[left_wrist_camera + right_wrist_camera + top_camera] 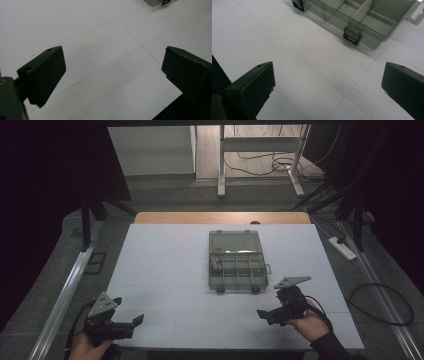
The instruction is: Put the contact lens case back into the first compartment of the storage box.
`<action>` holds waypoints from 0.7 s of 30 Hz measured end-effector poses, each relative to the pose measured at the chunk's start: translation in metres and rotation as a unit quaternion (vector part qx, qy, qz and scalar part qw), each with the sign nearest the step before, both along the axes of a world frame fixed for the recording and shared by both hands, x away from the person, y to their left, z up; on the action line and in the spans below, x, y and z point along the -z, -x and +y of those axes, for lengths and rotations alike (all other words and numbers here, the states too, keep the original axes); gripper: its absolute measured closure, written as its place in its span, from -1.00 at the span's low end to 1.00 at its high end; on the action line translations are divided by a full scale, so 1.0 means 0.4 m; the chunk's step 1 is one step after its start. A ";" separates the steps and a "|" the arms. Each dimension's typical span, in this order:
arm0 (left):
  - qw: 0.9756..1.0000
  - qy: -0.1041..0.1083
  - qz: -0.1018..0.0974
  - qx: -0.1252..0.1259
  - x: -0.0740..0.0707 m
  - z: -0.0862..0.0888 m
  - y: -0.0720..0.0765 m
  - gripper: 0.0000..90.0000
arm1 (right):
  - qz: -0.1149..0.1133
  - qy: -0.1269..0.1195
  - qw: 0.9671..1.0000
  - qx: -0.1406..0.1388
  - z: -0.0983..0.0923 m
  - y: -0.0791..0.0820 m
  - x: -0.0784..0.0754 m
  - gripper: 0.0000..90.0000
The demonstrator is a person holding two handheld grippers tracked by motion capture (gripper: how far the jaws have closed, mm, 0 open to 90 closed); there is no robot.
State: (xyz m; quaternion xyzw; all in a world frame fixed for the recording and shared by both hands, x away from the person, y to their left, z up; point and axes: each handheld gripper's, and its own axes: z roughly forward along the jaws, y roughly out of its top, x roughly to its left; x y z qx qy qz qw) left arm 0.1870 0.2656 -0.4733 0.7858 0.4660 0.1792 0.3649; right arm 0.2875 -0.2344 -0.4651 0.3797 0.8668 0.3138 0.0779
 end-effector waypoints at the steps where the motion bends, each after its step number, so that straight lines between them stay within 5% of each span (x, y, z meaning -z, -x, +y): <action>1: 1.000 0.000 0.000 0.000 0.000 0.000 0.000 -0.88 | 0.000 0.000 1.000 0.000 0.000 0.000 0.000 -1.00; 21: 1.000 -0.001 0.000 0.000 0.000 -0.001 0.000 -0.88 | -0.002 0.003 0.999 0.032 -0.073 0.046 -0.001 -1.00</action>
